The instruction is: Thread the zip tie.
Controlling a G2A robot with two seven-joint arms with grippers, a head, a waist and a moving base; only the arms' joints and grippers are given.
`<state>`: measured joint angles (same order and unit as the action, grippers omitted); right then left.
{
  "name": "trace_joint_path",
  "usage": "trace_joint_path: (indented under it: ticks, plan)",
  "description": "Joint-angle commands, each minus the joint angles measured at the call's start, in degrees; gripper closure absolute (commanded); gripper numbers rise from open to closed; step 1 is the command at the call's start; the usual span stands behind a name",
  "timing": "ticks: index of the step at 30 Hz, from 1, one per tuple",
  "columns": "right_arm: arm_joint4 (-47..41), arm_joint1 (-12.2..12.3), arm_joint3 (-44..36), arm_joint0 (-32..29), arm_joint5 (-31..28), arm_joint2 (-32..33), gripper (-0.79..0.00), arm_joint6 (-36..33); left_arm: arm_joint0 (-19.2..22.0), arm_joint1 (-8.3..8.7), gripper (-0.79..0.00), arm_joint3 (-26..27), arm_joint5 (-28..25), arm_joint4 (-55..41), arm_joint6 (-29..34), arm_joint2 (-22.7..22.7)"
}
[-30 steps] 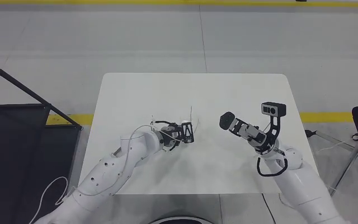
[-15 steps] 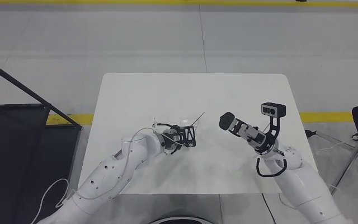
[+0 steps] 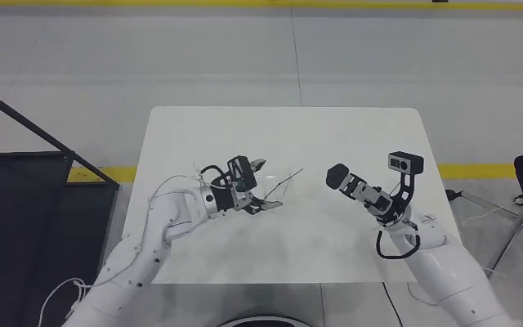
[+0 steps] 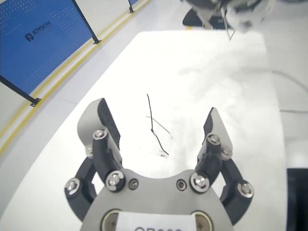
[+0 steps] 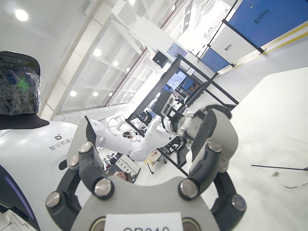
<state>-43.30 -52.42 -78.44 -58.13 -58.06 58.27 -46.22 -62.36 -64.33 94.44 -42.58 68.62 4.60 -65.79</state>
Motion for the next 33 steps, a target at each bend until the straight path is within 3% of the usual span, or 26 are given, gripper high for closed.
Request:
trace_joint_path:
  ticks: [1, 6, 13, 33]
  plan:
    - [0.5, 0.19, 0.84, -0.64, 0.06, 1.97, -0.785, -0.06, -0.36, 0.34, -0.785, -0.59, -3.67, -7.13, 0.02, -2.12]
    - [2.18, 0.26, 1.64, -3.39, 0.06, 7.44, -0.785, -0.06, -2.51, 1.0, -0.785, -2.07, -9.27, -19.55, -0.5, -5.39]
    - [2.18, 0.26, 1.64, -3.39, 0.06, 7.44, -0.785, -0.06, -5.99, 1.39, -0.785, -0.59, -6.04, -27.86, -1.34, -8.56]
    - [2.18, 0.26, 1.64, -3.39, 0.06, 7.44, -0.784, -0.06, -5.98, 1.39, -0.784, -0.59, -6.04, -27.85, -1.33, -8.56]
